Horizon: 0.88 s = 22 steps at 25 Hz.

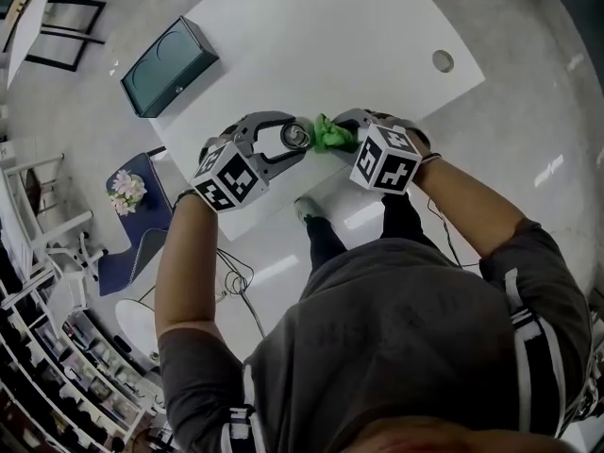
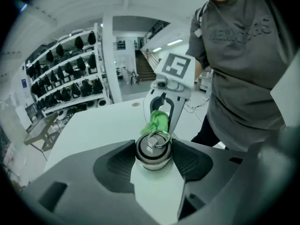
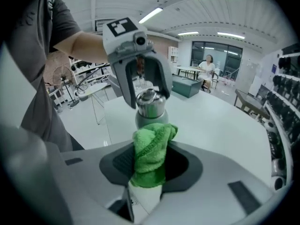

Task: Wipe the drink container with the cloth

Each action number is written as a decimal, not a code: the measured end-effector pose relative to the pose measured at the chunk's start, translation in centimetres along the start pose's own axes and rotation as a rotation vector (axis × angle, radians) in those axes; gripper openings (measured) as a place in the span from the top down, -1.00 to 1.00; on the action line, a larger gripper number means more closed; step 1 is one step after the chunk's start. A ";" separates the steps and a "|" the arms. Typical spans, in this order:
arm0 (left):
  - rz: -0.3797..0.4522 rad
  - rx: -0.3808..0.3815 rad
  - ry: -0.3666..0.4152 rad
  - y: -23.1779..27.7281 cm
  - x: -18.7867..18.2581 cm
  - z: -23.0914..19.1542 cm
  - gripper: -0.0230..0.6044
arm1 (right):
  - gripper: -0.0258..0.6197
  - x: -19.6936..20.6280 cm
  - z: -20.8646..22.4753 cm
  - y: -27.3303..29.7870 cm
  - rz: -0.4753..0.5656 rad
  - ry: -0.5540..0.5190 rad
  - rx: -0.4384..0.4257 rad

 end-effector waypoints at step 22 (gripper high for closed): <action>0.028 -0.087 -0.215 2.0 1.3 -0.2 0.11 | 0.54 2.3 -0.5 4.3 -0.093 -0.023 -0.019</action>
Point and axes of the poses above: the fingertips, and each gripper's own axes: y forward along the fingers, z to its right, x out of its underside, the point moved 10 cm from there along -y, backward along the fingers, and after that the axes turned 9 degrees about z, right-handed, at the moved point
